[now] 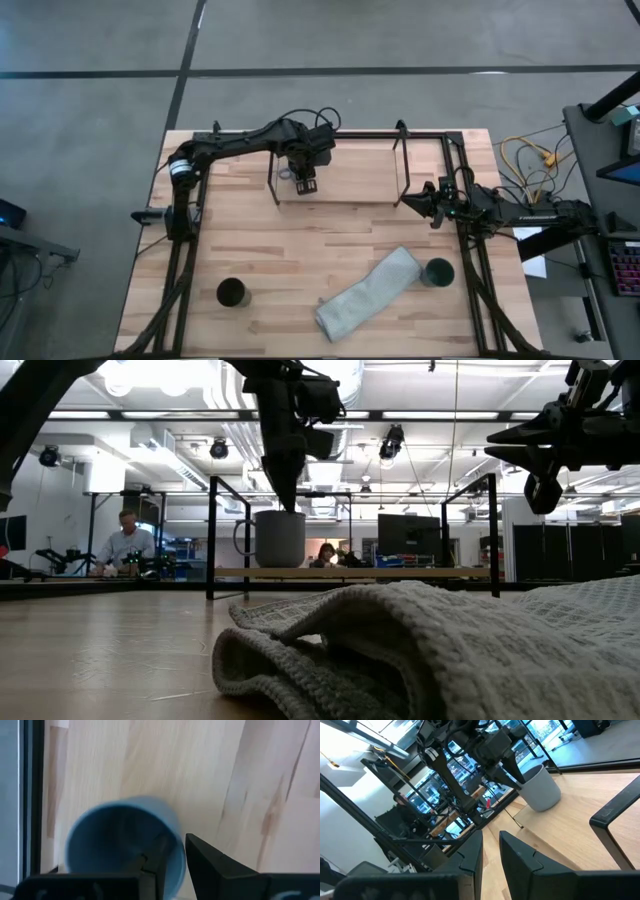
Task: Stack small to large cups/mugs on shelf
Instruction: Put the blue mug on the shelf, then put the blue cup on the shelf
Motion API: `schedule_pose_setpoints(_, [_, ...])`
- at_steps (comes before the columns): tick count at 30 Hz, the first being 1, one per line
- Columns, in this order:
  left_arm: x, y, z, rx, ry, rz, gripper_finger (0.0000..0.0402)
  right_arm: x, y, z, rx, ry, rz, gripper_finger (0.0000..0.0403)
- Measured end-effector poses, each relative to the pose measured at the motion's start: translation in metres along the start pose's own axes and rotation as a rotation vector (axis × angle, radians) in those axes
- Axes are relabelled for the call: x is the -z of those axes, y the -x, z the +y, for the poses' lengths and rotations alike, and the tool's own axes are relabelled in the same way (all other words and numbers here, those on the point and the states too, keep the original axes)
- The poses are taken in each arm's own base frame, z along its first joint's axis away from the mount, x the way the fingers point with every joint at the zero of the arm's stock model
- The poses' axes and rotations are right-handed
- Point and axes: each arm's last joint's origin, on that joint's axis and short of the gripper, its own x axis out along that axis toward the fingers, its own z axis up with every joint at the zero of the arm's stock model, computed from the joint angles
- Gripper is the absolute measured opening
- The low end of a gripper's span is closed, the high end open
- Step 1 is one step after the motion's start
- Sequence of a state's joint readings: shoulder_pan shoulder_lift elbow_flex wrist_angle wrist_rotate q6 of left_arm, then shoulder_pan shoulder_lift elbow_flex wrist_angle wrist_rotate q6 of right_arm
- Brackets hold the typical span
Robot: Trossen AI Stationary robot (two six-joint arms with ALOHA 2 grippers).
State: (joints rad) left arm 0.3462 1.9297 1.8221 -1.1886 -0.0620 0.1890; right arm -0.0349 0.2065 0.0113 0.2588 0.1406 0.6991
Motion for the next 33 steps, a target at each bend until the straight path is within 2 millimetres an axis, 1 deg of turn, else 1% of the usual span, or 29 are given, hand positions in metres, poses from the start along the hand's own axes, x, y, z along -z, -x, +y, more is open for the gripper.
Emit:
schedule_pose_setpoints(5, [0.005, 0.013, 0.0, 0.009, -0.004, 0.057, 0.0057, 0.0, 0.0, 0.0, -0.001, -0.007, -0.001, 0.0059])
schedule_pose_setpoints(9, [0.005, 0.023, -0.003, 0.014, -0.012, 0.073, 0.0057, -0.001, 0.0, 0.001, -0.009, -0.087, -0.004, 0.0059])
schedule_pose_setpoints(12, [0.003, 0.031, -0.004, 0.011, -0.015, 0.048, 0.0057, -0.001, 0.0, 0.002, -0.039, -0.162, 0.003, 0.0059])
schedule_pose_setpoints(16, [0.001, 0.042, -0.003, 0.005, -0.014, 0.01, 0.0057, -0.008, 0.0, 0.009, -0.097, -0.143, -0.012, 0.0059])
schedule_pose_setpoints(19, [0.003, 0.05, -0.003, 0.0, -0.012, -0.011, 0.0057, -0.027, 0.001, 0.025, -0.13, -0.086, -0.052, 0.0059])
schedule_pose_setpoints(22, [0.007, 0.062, -0.003, 0.0, -0.011, -0.025, 0.0057, -0.052, 0.003, 0.046, -0.135, -0.02, -0.057, 0.0059])
schedule_pose_setpoints(26, [0.015, 0.075, -0.008, 0.008, -0.022, -0.012, 0.0057, -0.089, 0.005, 0.076, -0.072, 0.084, 0.017, 0.0059])
schedule_pose_setpoints(29, [0.026, 0.087, -0.014, 0.019, -0.034, 0.02, 0.0057, -0.115, 0.005, 0.098, -0.014, 0.151, 0.096, 0.0059])
schedule_pose_setpoints(33, [0.04, 0.102, -0.02, 0.028, 0.019, 0.063, 0.0057, -0.146, 0.001, 0.125, 0.06, 0.217, 0.213, 0.0059])
